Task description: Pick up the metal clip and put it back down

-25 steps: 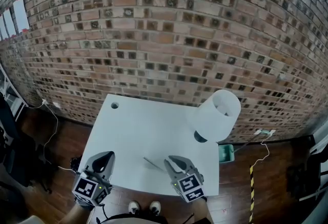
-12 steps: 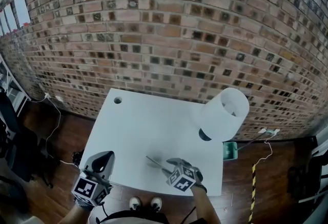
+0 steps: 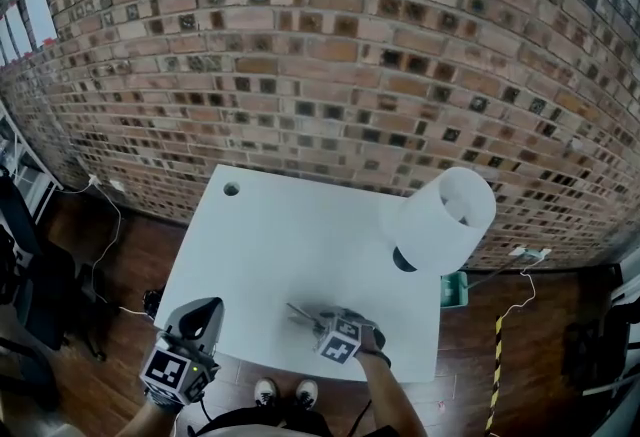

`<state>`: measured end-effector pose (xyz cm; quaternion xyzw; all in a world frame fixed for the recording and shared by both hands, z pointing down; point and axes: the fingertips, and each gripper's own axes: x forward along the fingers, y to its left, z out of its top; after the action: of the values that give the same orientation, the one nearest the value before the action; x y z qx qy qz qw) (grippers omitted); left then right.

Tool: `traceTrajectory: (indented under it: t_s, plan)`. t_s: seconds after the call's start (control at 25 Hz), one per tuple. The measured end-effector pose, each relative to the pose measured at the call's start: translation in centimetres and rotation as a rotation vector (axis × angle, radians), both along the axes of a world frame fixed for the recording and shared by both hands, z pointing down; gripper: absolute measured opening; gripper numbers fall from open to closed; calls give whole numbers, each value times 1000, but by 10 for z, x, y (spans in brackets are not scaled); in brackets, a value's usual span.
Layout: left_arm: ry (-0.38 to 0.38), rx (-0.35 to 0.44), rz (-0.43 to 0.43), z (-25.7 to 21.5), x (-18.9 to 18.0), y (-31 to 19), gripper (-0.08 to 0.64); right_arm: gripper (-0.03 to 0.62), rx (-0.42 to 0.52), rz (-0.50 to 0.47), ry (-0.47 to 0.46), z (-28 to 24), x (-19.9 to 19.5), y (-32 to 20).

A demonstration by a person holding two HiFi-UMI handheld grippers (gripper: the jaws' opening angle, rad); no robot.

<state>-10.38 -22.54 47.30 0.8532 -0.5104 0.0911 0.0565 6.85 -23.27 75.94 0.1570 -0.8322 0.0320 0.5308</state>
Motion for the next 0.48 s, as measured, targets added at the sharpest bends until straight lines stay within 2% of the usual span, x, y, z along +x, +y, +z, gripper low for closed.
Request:
traceTrajectory:
  t_s: [0.4,0.44,0.48]
  plan:
    - [-2,-12,7,4,0,-2,21,175,-37,-68,32,16,-11,2]
    - [-3,-13,12,5,2,-1,21,167,-50,-76,22,16,-13,4]
    - [-3,-12,18,5,4,-1,21,132,-64,-82,12,16,-15,6]
